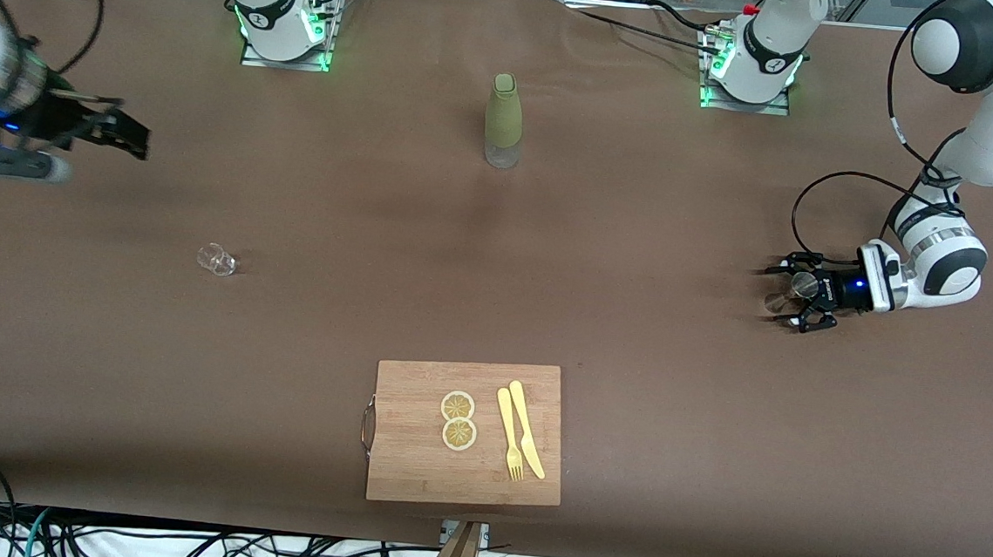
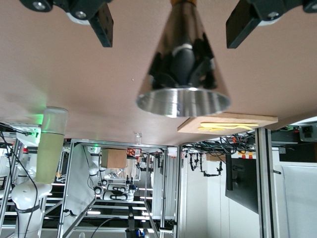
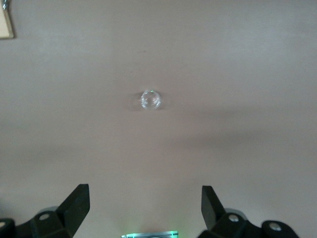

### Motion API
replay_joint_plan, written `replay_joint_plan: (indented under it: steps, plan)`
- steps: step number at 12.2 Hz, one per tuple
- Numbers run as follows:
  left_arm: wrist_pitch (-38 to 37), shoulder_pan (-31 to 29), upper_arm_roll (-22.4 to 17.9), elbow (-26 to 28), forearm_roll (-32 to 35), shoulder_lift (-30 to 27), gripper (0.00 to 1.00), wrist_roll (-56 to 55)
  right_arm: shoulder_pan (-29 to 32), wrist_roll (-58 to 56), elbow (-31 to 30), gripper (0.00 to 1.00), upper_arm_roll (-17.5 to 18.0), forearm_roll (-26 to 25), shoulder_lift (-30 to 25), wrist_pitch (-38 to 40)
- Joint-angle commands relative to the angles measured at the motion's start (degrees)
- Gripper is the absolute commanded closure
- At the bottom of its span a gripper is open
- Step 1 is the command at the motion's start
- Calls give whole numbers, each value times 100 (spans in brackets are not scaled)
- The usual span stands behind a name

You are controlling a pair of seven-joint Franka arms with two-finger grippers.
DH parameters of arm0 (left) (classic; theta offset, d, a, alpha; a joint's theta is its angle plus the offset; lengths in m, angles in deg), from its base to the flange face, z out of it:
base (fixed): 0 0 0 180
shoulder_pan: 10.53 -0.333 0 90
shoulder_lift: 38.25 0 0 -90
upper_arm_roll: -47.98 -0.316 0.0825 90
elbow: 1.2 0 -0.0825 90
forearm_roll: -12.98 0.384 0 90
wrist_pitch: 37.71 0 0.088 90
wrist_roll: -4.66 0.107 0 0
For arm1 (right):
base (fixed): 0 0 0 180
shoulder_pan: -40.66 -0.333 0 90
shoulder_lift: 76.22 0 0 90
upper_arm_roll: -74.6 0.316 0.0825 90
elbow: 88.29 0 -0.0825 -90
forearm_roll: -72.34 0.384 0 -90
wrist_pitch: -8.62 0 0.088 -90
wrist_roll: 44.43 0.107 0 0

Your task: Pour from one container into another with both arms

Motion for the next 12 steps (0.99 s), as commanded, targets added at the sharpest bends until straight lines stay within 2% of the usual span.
replay_joint_plan:
  steps: [1, 3, 7, 12]
  plan:
    - [-127, -69, -194, -159, 275, 54, 0, 501, 157, 83, 57, 0, 8, -15, -65, 30]
    - [-188, -253, -256, -309, 591, 54, 0, 492, 158, 83, 22, 0, -19, 21, -30, -128]
    - [-390, -614, -291, -950, 1347, 28, 0, 71, 167, 83, 65, 0, -19, 56, 40, -260]
    - [-1057, -579, -625, -2021, 1979, -165, 0, -1683, 193, 83, 83, 0, -98, 276, 40, -261]
